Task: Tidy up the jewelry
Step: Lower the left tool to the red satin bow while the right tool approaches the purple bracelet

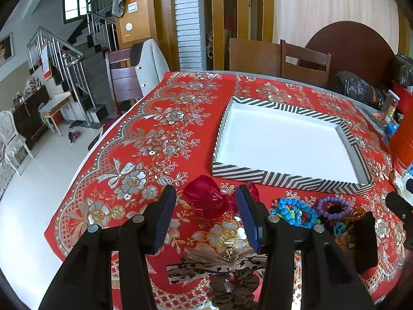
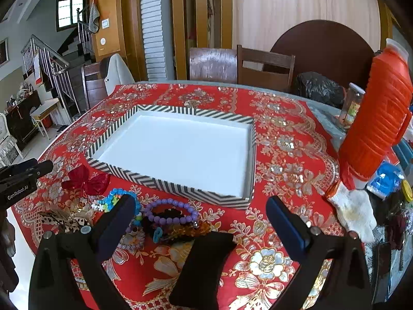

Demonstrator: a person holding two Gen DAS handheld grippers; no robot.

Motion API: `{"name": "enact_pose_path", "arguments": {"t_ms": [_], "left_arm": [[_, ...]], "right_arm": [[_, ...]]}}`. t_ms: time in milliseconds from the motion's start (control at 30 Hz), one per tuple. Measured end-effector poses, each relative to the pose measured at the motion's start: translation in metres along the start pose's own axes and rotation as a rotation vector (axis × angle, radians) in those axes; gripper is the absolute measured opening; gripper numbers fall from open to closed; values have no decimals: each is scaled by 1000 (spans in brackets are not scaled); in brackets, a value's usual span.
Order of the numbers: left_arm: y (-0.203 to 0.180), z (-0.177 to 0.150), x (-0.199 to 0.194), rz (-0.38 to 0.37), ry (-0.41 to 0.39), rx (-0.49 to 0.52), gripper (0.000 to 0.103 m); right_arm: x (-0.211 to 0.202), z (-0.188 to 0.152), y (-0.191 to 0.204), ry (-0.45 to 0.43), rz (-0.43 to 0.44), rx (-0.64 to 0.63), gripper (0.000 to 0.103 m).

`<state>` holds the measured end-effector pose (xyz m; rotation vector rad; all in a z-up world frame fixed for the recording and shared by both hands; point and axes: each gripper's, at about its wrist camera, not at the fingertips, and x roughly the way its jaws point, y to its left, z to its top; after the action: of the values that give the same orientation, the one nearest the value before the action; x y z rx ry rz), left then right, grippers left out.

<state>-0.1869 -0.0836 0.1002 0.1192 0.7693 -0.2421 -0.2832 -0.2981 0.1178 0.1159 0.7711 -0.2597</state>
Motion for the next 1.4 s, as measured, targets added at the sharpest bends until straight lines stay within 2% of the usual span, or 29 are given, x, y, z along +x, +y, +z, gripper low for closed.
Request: {"name": "enact_pose_path", "arguments": {"t_ms": [400,1400], "left_arm": [[-8,-6,4,-15,25,-2,50],[-25,-12,3,-28,28,29,50]], "right_arm": [[9,-2,-4,47,0,34,102],[17,-8,-3,86,5,58,102]]}}
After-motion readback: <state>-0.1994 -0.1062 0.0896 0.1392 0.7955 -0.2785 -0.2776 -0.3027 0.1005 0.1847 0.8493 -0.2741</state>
